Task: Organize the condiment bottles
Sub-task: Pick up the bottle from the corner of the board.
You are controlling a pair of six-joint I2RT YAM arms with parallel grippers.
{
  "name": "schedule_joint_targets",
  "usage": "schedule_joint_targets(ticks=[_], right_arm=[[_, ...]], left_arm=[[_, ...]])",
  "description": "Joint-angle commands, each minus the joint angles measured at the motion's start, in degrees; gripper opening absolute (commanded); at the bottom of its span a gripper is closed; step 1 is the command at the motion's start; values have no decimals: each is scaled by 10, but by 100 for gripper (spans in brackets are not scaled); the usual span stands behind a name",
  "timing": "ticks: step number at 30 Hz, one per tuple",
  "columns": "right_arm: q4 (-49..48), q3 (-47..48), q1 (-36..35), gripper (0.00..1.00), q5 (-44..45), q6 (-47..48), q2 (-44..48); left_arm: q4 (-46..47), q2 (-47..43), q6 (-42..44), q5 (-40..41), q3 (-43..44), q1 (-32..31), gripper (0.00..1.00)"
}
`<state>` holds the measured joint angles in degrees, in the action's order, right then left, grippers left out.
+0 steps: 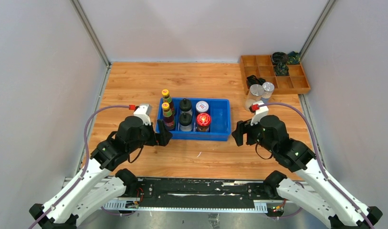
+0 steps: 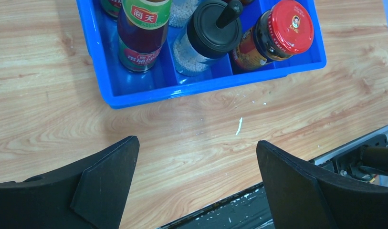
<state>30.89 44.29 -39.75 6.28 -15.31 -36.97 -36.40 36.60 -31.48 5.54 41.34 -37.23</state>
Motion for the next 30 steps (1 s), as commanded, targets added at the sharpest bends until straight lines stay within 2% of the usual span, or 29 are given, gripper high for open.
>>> schedule_joint_targets(ticks=[1, 10, 19, 30], right_arm=[[27, -2, -5, 80, 20, -14, 14], [69, 16, -5, 80, 31, -37, 43], [105, 23, -5, 81, 45, -73, 78], [66, -1, -5, 81, -46, -106, 26]], left_arm=[[-15, -17, 6, -1, 12, -4, 100], [-32, -58, -1, -11, 14, -4, 100], [-31, -52, 1, -25, 20, -4, 100], [-6, -10, -6, 9, 31, -4, 100]])
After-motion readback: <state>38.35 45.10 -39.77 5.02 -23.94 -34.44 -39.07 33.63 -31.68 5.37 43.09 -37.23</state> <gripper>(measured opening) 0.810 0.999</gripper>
